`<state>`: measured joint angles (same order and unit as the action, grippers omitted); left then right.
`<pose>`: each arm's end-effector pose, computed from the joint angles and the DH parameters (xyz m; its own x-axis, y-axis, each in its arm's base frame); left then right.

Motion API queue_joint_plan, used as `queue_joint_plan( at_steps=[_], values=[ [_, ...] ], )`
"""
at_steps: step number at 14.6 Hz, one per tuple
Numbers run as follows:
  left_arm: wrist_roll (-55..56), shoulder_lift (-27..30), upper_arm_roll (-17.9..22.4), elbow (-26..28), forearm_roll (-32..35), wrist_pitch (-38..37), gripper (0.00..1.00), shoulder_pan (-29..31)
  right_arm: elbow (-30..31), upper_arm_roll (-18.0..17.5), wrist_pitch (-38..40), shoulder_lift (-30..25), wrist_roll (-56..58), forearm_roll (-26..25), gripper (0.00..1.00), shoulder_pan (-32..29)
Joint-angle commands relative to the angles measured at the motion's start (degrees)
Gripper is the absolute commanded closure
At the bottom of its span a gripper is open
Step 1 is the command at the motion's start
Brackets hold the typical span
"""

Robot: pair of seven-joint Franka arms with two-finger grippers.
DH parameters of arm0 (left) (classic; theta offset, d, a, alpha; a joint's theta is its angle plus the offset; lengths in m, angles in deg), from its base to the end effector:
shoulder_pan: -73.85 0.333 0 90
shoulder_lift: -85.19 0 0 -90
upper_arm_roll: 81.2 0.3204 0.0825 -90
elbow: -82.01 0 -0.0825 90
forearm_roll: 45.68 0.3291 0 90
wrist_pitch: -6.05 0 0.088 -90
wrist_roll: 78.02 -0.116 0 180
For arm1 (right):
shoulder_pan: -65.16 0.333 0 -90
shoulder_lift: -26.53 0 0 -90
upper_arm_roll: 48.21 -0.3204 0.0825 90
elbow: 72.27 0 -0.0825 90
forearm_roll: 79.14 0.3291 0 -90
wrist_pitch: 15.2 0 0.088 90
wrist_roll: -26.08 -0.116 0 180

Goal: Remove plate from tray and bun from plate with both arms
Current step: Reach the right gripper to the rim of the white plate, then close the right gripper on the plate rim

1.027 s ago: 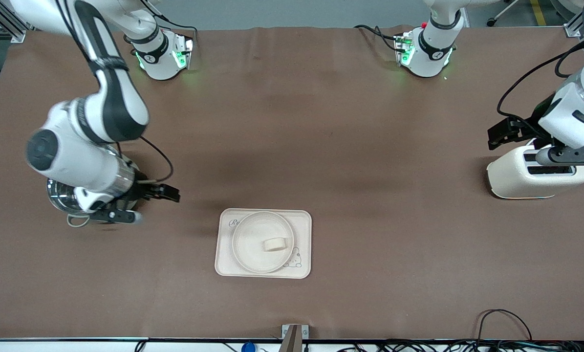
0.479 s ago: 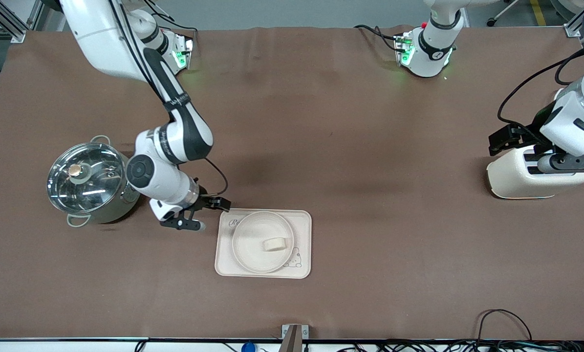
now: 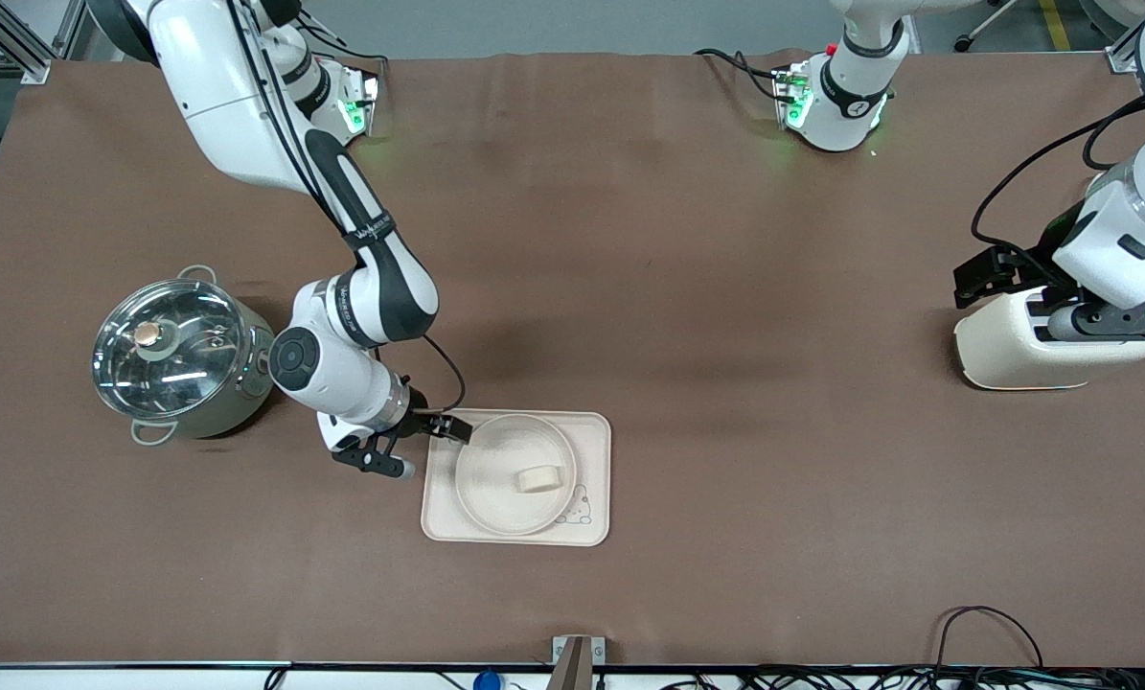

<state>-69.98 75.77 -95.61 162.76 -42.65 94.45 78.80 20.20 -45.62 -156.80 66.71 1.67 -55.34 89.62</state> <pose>0.5418 -0.0711 0.6009 0.9995 -0.0211 -0.0239 -0.0214 -0.9996 -0.0156 0.6221 0.2565 0.2619 0.9437 -0.3309 -0.0058 -0.3179 -0.9014 -0.2940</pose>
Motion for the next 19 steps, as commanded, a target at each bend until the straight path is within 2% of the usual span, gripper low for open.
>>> queue_joint_plan(
  at_steps=[1,3,5,6,12,15,19],
  values=[
    [-0.2,-0.4,-0.1,-1.1,0.9,0.2,0.00,-0.3,-3.7,0.1,-4.5,4.0,-6.3,1.2,0.06,1.5],
    [-0.3,-0.5,-0.1,-1.1,0.9,0.3,0.00,-0.1,-3.7,0.1,-6.1,4.7,-6.7,1.0,0.17,2.7],
    [-0.3,-0.4,-0.1,-1.1,0.9,0.3,0.00,0.0,-3.7,0.2,-6.5,4.8,-6.6,0.5,0.20,2.8],
    [-0.3,-0.5,-0.1,-1.1,0.9,0.3,0.00,-0.1,-3.7,0.2,-6.5,5.1,-6.3,0.4,0.24,2.8],
    [-0.7,-0.4,-0.1,-1.0,0.9,0.3,0.00,0.2,-3.3,0.2,-9.5,5.9,-5.9,0.4,0.62,2.6],
    [-0.7,-0.4,-0.1,-1.0,0.9,0.3,0.00,0.2,-2.9,0.2,-9.6,6.0,-5.8,0.4,0.71,2.5],
    [-0.7,-0.4,-0.1,-1.0,1.0,0.3,0.00,0.3,-2.8,0.2,-9.6,6.0,-5.7,0.4,0.90,2.2]
  ],
)
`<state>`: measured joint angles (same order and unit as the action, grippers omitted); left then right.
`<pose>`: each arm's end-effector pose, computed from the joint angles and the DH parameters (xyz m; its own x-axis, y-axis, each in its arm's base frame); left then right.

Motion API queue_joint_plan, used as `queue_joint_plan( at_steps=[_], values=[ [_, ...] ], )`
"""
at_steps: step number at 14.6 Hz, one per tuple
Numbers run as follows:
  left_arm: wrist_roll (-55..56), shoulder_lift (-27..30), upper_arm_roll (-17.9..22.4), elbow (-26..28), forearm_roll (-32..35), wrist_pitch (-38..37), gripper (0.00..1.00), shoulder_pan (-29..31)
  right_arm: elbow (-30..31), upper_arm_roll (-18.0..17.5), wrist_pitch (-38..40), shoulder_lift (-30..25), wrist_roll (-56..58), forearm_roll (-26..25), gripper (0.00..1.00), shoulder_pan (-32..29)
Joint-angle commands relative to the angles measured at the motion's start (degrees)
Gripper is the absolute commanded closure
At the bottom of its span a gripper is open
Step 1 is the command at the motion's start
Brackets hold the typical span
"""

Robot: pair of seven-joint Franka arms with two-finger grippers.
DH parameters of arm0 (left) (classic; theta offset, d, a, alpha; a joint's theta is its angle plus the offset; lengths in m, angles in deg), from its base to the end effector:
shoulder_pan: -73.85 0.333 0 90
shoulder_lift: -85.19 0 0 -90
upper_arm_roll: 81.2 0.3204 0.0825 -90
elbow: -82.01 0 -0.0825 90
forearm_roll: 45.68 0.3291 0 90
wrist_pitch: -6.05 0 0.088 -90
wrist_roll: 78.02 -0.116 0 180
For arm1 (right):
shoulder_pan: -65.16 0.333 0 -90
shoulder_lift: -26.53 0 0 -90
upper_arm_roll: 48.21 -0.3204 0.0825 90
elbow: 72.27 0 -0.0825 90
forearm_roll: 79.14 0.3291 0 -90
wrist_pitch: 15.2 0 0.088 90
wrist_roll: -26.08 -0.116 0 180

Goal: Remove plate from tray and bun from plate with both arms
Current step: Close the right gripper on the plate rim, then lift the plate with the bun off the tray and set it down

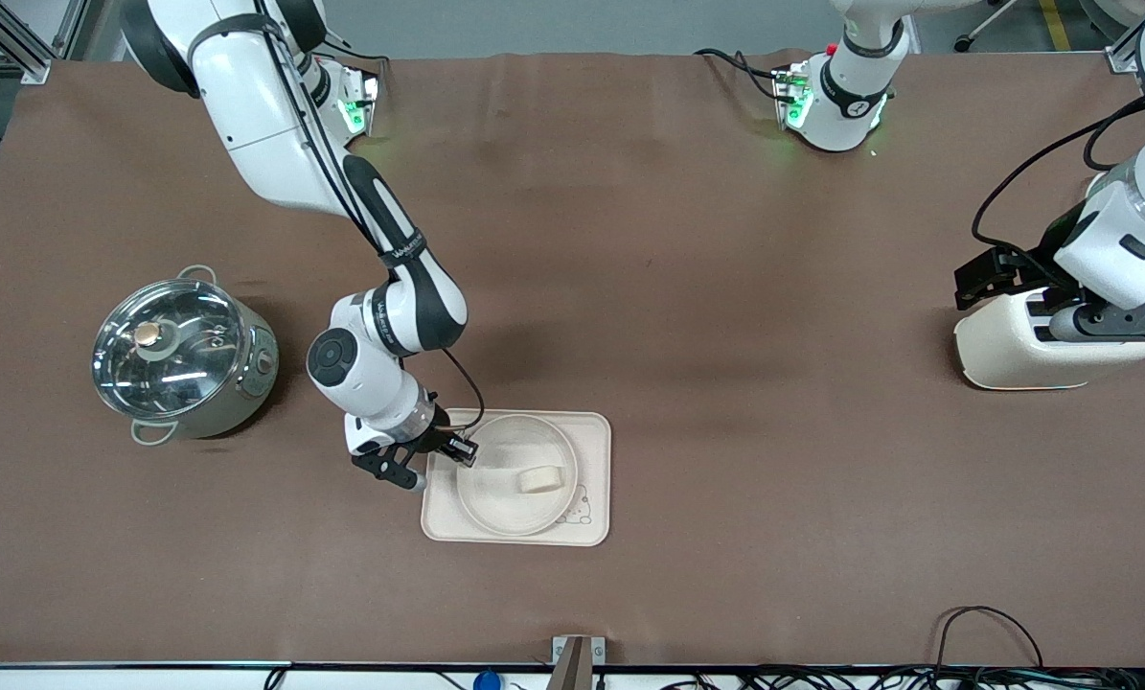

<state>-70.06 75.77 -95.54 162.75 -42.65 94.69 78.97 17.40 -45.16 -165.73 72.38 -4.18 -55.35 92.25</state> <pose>0.5426 -0.0689 0.6013 0.9996 -0.0183 -0.0196 -0.0186 -0.9997 -0.0152 0.6312 0.2808 0.2304 0.9053 -0.4196 0.0661 -0.3780 -0.8668 -0.3253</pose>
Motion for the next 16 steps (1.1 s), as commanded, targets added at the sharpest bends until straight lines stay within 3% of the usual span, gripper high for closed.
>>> queue_joint_plan(
  at_steps=[1,4,8,12,16],
  values=[
    [-0.4,-0.4,-0.2,-1.0,1.0,0.0,0.00,-0.4,0.0,-0.2,-0.6,0.3,0.9,0.3,0.92,-0.5],
    [-0.6,-0.6,-0.3,-1.0,0.9,0.4,0.00,-0.4,0.2,-0.2,-0.2,0.3,7.5,0.6,0.97,-1.4],
    [-0.5,-0.7,-0.5,-1.0,0.8,0.7,0.00,-0.8,-0.2,-0.4,-0.6,-0.6,5.9,1.4,1.00,-1.2],
    [-0.7,-0.8,-0.5,-1.0,0.8,0.8,0.00,-0.3,-0.1,-1.4,-0.2,-2.9,5.4,7.7,1.00,-0.5],
    [-0.5,-0.8,-0.4,-1.0,0.9,0.8,0.00,-0.2,5.0,-2.3,0.2,-8.0,5.9,7.9,1.00,-0.6]
  ],
)
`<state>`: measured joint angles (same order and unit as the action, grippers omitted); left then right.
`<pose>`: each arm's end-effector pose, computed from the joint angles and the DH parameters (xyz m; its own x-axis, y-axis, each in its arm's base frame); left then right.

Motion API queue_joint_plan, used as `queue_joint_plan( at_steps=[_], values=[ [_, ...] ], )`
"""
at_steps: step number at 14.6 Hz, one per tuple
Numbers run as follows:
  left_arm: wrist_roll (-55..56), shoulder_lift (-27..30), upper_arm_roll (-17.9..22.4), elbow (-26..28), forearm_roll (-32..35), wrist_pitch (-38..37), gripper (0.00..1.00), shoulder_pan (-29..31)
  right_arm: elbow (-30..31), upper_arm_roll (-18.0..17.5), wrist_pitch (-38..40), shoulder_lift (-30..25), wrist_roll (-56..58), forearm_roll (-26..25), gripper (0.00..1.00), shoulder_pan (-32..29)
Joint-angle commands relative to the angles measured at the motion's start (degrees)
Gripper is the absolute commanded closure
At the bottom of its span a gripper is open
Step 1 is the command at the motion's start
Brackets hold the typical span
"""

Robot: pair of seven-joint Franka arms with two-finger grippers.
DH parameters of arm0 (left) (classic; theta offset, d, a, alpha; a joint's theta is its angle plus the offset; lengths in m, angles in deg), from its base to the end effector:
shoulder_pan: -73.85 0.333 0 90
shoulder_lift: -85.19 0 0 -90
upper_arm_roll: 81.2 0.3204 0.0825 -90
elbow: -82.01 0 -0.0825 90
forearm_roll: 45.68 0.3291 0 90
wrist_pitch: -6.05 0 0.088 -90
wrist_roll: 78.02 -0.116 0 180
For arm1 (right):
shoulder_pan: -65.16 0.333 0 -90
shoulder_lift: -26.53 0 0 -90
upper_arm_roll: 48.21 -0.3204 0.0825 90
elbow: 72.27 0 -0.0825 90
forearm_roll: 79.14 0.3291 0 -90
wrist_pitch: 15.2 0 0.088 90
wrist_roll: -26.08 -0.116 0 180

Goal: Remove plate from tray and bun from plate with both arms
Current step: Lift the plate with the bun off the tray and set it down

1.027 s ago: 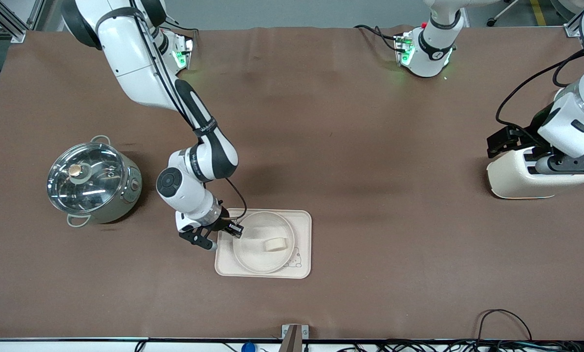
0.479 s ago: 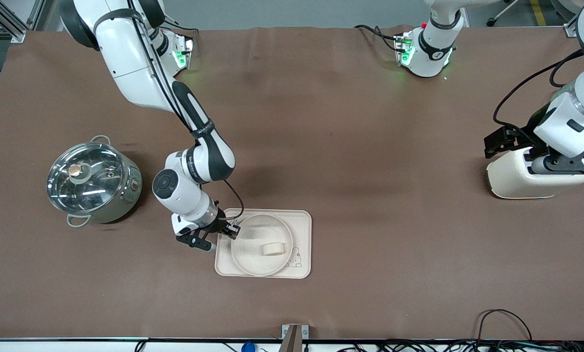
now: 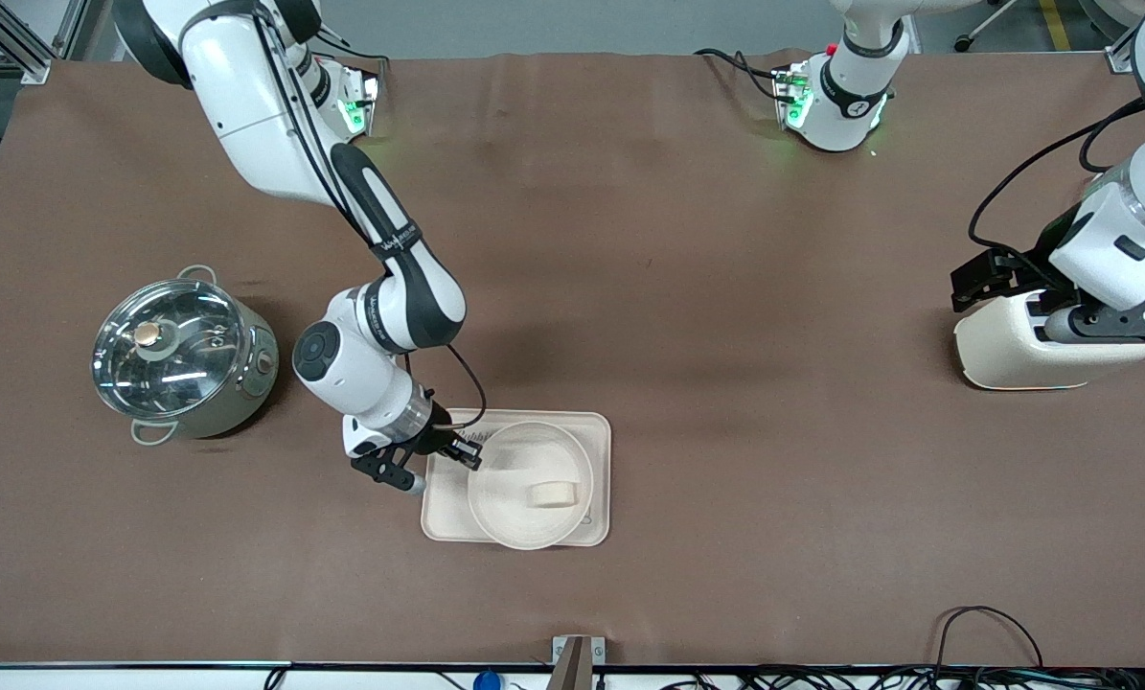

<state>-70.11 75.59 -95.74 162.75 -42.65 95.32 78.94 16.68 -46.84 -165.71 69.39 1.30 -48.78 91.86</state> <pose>0.5444 -0.0711 0.6006 0.9997 -0.0234 -0.0118 -0.0235 -0.9996 -0.0127 0.6332 0.2926 0.2704 0.9122 -0.4047 0.0649 -0.3405 -0.8364 -0.4294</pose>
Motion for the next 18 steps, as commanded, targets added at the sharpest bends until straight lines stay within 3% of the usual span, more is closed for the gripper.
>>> queue_joint_plan(
  at_steps=[1,4,8,12,18],
  values=[
    [-0.2,-0.6,-0.3,-1.0,0.8,0.2,0.00,-0.3,9.6,-0.6,0.2,-7.9,2.1,1.3,1.00,-0.1],
    [-0.3,-0.9,-0.2,-1.0,0.7,0.3,0.00,-0.4,22.7,-0.7,2.1,-18.2,7.4,1.3,1.00,0.0],
    [-0.1,-1.0,-0.2,-0.8,0.4,0.2,0.00,0.2,38.2,-4.3,0.7,-28.3,8.4,1.3,1.00,1.3],
    [0.5,-1.0,0.0,-0.6,0.5,0.2,0.00,0.3,50.9,-5.2,-10.6,-32.4,8.2,2.0,1.00,7.2],
    [-0.7,-2.6,-0.2,-0.5,-1.1,0.2,0.00,0.1,59.6,-5.2,-15.9,-36.4,8.3,4.3,1.00,13.2]
  ],
)
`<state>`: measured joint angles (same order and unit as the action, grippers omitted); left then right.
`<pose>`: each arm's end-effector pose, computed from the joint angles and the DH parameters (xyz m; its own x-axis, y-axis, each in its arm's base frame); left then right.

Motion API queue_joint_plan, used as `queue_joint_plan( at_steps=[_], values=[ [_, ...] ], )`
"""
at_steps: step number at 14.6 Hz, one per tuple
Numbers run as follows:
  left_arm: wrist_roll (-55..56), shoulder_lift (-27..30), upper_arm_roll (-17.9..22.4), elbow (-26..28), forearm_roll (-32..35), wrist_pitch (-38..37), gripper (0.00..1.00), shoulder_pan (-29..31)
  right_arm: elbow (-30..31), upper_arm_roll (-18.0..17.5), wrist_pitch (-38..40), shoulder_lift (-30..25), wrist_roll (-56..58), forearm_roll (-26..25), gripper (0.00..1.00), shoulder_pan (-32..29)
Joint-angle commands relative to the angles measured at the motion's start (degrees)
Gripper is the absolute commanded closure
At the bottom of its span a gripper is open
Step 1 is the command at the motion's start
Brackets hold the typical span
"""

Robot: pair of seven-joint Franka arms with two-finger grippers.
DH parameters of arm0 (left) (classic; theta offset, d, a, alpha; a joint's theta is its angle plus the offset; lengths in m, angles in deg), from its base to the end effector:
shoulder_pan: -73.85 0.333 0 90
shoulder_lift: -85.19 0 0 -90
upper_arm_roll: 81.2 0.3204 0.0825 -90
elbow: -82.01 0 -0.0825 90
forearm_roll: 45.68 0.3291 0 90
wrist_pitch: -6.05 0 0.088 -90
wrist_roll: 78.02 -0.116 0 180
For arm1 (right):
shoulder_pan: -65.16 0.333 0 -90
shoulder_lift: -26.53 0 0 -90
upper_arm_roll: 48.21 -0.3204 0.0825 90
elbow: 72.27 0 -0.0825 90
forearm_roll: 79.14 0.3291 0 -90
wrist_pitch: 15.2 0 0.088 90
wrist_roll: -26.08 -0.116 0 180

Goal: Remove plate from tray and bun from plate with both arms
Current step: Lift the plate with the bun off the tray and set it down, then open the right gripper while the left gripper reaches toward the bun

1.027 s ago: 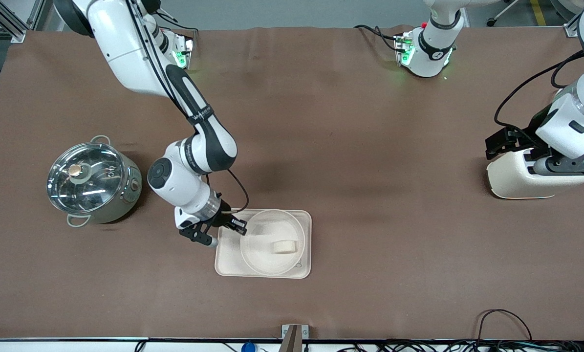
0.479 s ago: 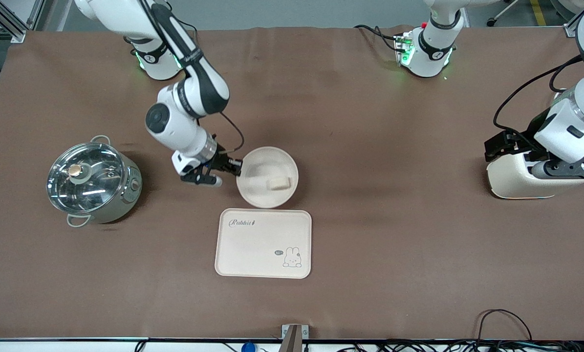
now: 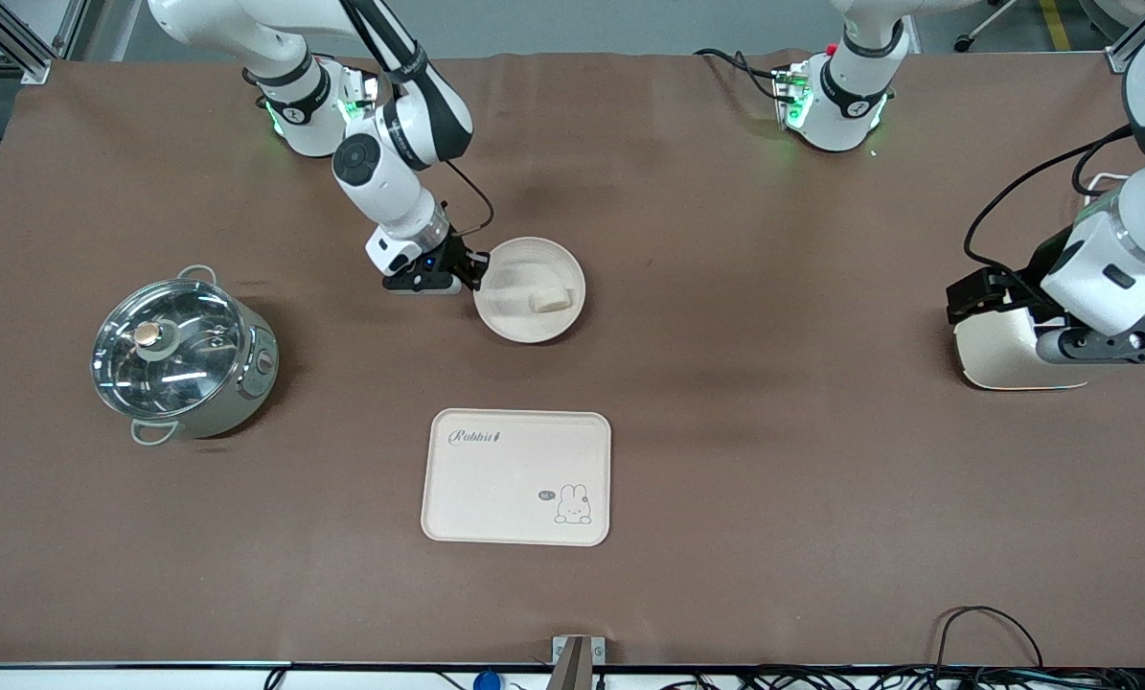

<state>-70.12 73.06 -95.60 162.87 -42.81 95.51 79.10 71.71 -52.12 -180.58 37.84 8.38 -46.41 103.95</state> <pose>0.5563 -0.0677 0.5761 0.9983 -0.0186 -0.0548 -0.0189 -0.9998 -0.0053 0.3548 0.2867 0.2638 0.9934 -0.1113 0.0272 -0.1006 -0.9609 -0.2580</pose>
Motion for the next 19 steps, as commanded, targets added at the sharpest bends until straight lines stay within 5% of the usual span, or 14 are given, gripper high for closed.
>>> queue_joint_plan(
  at_steps=[1,5,8,13,19],
  values=[
    [-0.5,-0.1,-0.7,-0.6,-2.3,0.0,0.00,-0.4,5.5,0.0,-1.9,-5.0,1.3,1.9,1.00,1.8],
    [0.9,-0.3,-1.2,4.4,-3.3,3.7,0.00,-2.9,7.4,0.1,-6.3,-4.4,1.1,3.3,0.97,4.9],
    [8.7,-0.5,-1.3,7.3,-3.3,7.8,0.00,-8.4,7.0,0.1,-6.5,-4.2,1.1,6.3,0.75,5.1],
    [34.5,-5.5,-1.2,9.1,-3.2,14.8,0.00,-21.4,5.6,0.3,-6.6,-4.3,1.0,6.5,0.00,4.4],
    [56.8,-12.4,-1.2,10.4,-2.9,24.4,0.00,-33.7,0.3,0.9,-4.0,-4.7,1.5,10.6,0.00,-0.5]
  ],
)
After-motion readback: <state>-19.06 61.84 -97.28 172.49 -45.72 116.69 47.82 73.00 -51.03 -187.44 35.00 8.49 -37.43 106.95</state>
